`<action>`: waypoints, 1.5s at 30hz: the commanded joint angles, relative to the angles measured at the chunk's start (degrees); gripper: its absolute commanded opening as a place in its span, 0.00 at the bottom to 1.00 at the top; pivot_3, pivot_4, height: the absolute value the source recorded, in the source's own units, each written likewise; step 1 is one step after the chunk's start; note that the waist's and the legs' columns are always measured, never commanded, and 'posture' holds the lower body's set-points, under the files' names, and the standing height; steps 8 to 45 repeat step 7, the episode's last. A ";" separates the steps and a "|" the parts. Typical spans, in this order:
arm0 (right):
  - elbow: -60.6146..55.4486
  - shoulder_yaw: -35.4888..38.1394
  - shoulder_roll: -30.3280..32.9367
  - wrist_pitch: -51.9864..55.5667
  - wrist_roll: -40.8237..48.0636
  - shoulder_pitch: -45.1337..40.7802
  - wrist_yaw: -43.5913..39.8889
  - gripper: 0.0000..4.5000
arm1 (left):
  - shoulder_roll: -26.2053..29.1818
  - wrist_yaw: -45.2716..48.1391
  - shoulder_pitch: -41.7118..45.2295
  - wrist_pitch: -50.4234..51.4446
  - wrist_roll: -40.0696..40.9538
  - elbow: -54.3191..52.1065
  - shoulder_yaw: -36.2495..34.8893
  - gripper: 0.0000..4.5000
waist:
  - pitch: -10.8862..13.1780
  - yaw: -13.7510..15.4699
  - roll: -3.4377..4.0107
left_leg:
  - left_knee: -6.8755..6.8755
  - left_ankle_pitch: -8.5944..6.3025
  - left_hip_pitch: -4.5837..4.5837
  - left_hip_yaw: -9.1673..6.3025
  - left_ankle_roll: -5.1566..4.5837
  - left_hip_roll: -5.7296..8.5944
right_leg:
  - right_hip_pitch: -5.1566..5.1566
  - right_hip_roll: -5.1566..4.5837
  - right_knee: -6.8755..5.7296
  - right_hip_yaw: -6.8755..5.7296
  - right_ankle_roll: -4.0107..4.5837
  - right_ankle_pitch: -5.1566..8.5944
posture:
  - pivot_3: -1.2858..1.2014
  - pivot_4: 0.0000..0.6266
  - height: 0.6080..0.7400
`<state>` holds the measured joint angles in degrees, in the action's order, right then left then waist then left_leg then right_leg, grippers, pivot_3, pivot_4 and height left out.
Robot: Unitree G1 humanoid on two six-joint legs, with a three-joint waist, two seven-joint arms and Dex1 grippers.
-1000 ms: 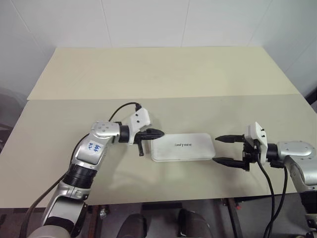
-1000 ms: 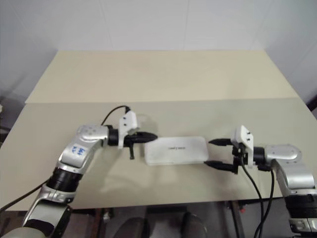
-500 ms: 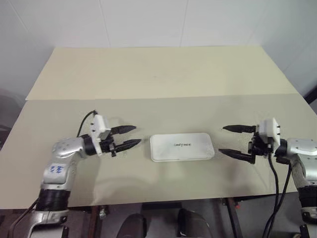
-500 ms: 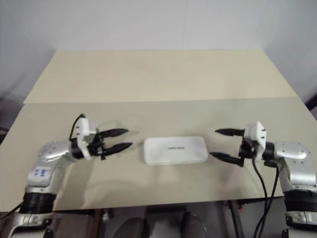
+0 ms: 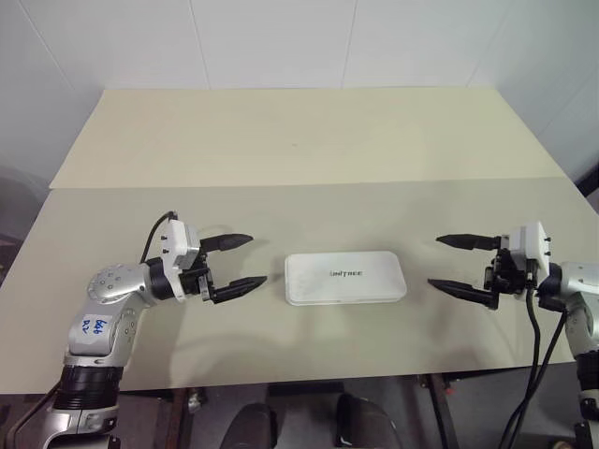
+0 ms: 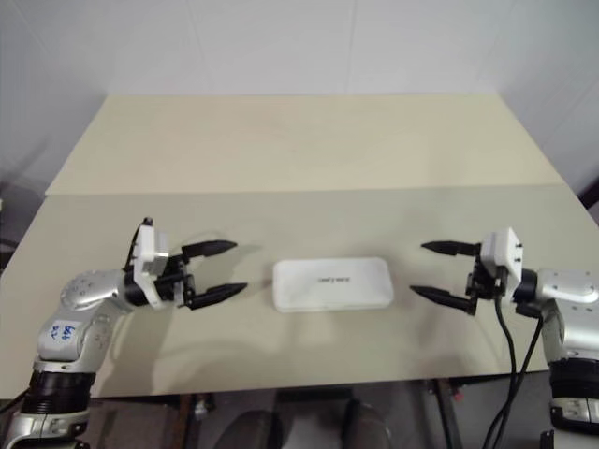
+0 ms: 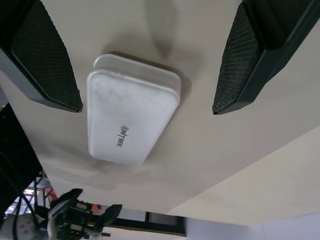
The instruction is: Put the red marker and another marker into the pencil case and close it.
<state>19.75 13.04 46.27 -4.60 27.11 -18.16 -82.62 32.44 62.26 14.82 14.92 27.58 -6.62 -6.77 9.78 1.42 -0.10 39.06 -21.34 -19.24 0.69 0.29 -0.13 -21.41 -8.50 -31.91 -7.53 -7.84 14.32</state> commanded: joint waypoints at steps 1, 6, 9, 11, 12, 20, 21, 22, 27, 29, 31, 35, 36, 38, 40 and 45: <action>-0.40 2.59 1.04 -0.30 0.61 -0.11 1.54 1.00 | 0.23 0.28 -0.47 0.24 1.61 -2.05 0.27 0.99 | 0.00 -0.09 0.00 | 0.00 0.00 0.00 0.00 0.00 -0.01 | 0.00 0.01 0.00 -0.01 0.00 0.00 | 0.52 0.24 1.00; -2.52 2.57 -0.08 -0.10 0.86 0.59 3.49 1.00 | 0.45 0.26 -1.69 0.60 1.14 -1.03 1.03 0.99 | 0.00 -0.12 0.00 | 0.00 0.00 0.02 0.04 0.00 -0.01 | 0.00 0.01 0.00 0.01 0.00 0.00 | 0.52 0.24 1.00; -2.58 2.45 -0.15 -0.16 0.83 0.58 3.71 1.00 | 0.44 0.21 -1.64 0.46 1.00 -0.95 1.15 0.99 | 0.00 -0.12 0.00 | 0.00 0.00 0.02 0.05 0.00 -0.01 | 0.00 0.01 0.00 0.02 0.00 0.00 | 0.52 0.24 1.00; -2.58 2.45 -0.15 -0.16 0.83 0.58 3.71 1.00 | 0.44 0.21 -1.64 0.46 1.00 -0.95 1.15 0.99 | 0.00 -0.12 0.00 | 0.00 0.00 0.02 0.05 0.00 -0.01 | 0.00 0.01 0.00 0.02 0.00 0.00 | 0.52 0.24 1.00; -2.58 2.45 -0.15 -0.16 0.83 0.58 3.71 1.00 | 0.44 0.21 -1.64 0.46 1.00 -0.95 1.15 0.99 | 0.00 -0.12 0.00 | 0.00 0.00 0.02 0.05 0.00 -0.01 | 0.00 0.01 0.00 0.02 0.00 0.00 | 0.52 0.24 1.00; -2.58 2.45 -0.15 -0.16 0.83 0.58 3.71 1.00 | 0.44 0.21 -1.64 0.46 1.00 -0.95 1.15 0.99 | 0.00 -0.12 0.00 | 0.00 0.00 0.02 0.05 0.00 -0.01 | 0.00 0.01 0.00 0.02 0.00 0.00 | 0.52 0.24 1.00; -2.58 2.45 -0.15 -0.16 0.83 0.58 3.71 1.00 | 0.44 0.21 -1.64 0.46 1.00 -0.95 1.15 0.99 | 0.00 -0.12 0.00 | 0.00 0.00 0.02 0.05 0.00 -0.01 | 0.00 0.01 0.00 0.02 0.00 0.00 | 0.52 0.24 1.00; -2.58 2.45 -0.15 -0.16 0.83 0.58 3.71 1.00 | 0.44 0.21 -1.64 0.46 1.00 -0.95 1.15 0.99 | 0.00 -0.12 0.00 | 0.00 0.00 0.02 0.05 0.00 -0.01 | 0.00 0.01 0.00 0.02 0.00 0.00 | 0.52 0.24 1.00; -2.58 2.45 -0.15 -0.16 0.83 0.58 3.71 1.00 | 0.44 0.21 -1.64 0.46 1.00 -0.95 1.15 0.99 | 0.00 -0.12 0.00 | 0.00 0.00 0.02 0.05 0.00 -0.01 | 0.00 0.01 0.00 0.02 0.00 0.00 | 0.52 0.24 1.00; -2.58 2.45 -0.15 -0.16 0.83 0.58 3.71 1.00 | 0.44 0.21 -1.64 0.46 1.00 -0.95 1.15 0.99 | 0.00 -0.12 0.00 | 0.00 0.00 0.02 0.05 0.00 -0.01 | 0.00 0.01 0.00 0.02 0.00 0.00 | 0.52 0.24 1.00; -2.58 2.45 -0.15 -0.16 0.83 0.58 3.71 1.00 | 0.44 0.21 -1.64 0.46 1.00 -0.95 1.15 0.99 | 0.00 -0.12 0.00 | 0.00 0.00 0.02 0.05 0.00 -0.01 | 0.00 0.01 0.00 0.02 0.00 0.00 | 0.52 0.24 1.00; -2.58 2.45 -0.15 -0.16 0.83 0.58 3.71 1.00 | 0.44 0.21 -1.64 0.46 1.00 -0.95 1.15 0.99 | 0.00 -0.12 0.00 | 0.00 0.00 0.02 0.05 0.00 -0.01 | 0.00 0.01 0.00 0.02 0.00 0.00 | 0.52 0.24 1.00; -2.58 2.45 -0.15 -0.16 0.83 0.58 3.71 1.00 | 0.44 0.21 -1.64 0.46 1.00 -0.95 1.15 0.99 | 0.00 -0.12 0.00 | 0.00 0.00 0.02 0.05 0.00 -0.01 | 0.00 0.01 0.00 0.02 0.00 0.00 | 0.52 0.24 1.00; -2.58 2.45 -0.15 -0.16 0.83 0.58 3.71 1.00 | 0.44 0.21 -1.64 0.46 1.00 -0.95 1.15 0.99 | 0.00 -0.12 0.00 | 0.00 0.00 0.02 0.05 0.00 -0.01 | 0.00 0.01 0.00 0.02 0.00 0.00 | 0.52 0.24 1.00; -2.58 2.45 -0.15 -0.16 0.83 0.58 3.71 1.00 | 0.44 0.21 -1.64 0.46 1.00 -0.95 1.15 0.99 | 0.00 -0.12 0.00 | 0.00 0.00 0.02 0.05 0.00 -0.01 | 0.00 0.01 0.00 0.02 0.00 0.00 | 0.52 0.24 1.00; -2.58 2.45 -0.15 -0.16 0.83 0.58 3.71 1.00 | 0.44 0.21 -1.64 0.46 1.00 -0.95 1.15 0.99 | 0.00 -0.12 0.00 | 0.00 0.00 0.02 0.05 0.00 -0.01 | 0.00 0.01 0.00 0.02 0.00 0.00 | 0.52 0.24 1.00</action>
